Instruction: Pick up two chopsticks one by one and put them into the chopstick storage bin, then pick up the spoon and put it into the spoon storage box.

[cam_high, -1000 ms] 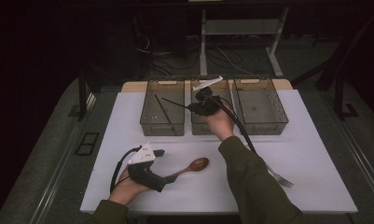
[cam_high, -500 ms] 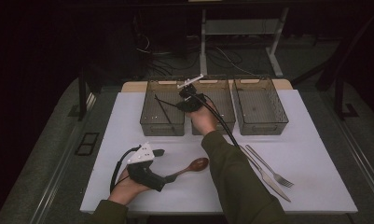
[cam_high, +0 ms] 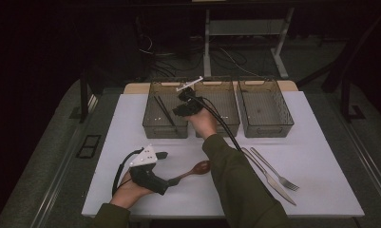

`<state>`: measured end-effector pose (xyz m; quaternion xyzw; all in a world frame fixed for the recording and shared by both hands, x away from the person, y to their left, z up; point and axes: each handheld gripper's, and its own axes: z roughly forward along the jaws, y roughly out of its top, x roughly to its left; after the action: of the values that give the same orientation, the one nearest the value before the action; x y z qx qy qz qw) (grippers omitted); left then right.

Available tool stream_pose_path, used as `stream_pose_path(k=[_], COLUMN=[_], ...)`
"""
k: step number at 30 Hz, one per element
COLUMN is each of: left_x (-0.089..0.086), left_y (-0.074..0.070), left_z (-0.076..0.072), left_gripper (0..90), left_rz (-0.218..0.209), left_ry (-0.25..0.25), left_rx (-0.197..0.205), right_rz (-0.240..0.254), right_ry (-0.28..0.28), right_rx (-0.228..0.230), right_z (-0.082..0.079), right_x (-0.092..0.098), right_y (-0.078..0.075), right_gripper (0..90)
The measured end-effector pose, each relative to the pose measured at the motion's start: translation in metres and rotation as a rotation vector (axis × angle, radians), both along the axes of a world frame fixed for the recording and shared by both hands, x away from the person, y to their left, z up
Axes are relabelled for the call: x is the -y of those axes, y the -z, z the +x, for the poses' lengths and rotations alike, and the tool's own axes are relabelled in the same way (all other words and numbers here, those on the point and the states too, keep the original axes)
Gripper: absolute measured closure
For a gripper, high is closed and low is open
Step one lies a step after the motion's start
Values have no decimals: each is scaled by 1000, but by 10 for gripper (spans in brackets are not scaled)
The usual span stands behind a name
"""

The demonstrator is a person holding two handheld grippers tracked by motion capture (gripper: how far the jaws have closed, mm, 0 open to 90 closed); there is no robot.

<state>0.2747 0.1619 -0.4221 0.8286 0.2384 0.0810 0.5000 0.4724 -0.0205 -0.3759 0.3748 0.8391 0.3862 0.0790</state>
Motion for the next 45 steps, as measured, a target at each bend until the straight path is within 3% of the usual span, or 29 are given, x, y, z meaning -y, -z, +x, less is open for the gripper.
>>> stream_pose_path(k=[4,9,11,17,22,32,45], left_x=[0,0,1,-1,0,0,0], left_y=[0,0,1,1,1,2,2], left_z=[0,0,0,0,-1,-1,-1], left_gripper=[0,0,0,0,0,0,0], left_rz=[3,14,10,25,16,27,32], left_ry=[2,2,-2,0,-7,-7,-11], left_rx=[4,3,6,6,6,-3,-1], right_rz=[9,33,23,40,69,79,107], right_ry=[-12,-43,-41,-80,-82,-101,-120], right_rx=[7,44,62,58,48,46,70], right_z=[-4,-15,-20,-33,-42,-69,-106], right_x=[7,20,26,47,68,103,154], right_y=[-7,-18,-22,-28,-27,-27,-28], right_gripper=[500,388,379,356,352,338,320])
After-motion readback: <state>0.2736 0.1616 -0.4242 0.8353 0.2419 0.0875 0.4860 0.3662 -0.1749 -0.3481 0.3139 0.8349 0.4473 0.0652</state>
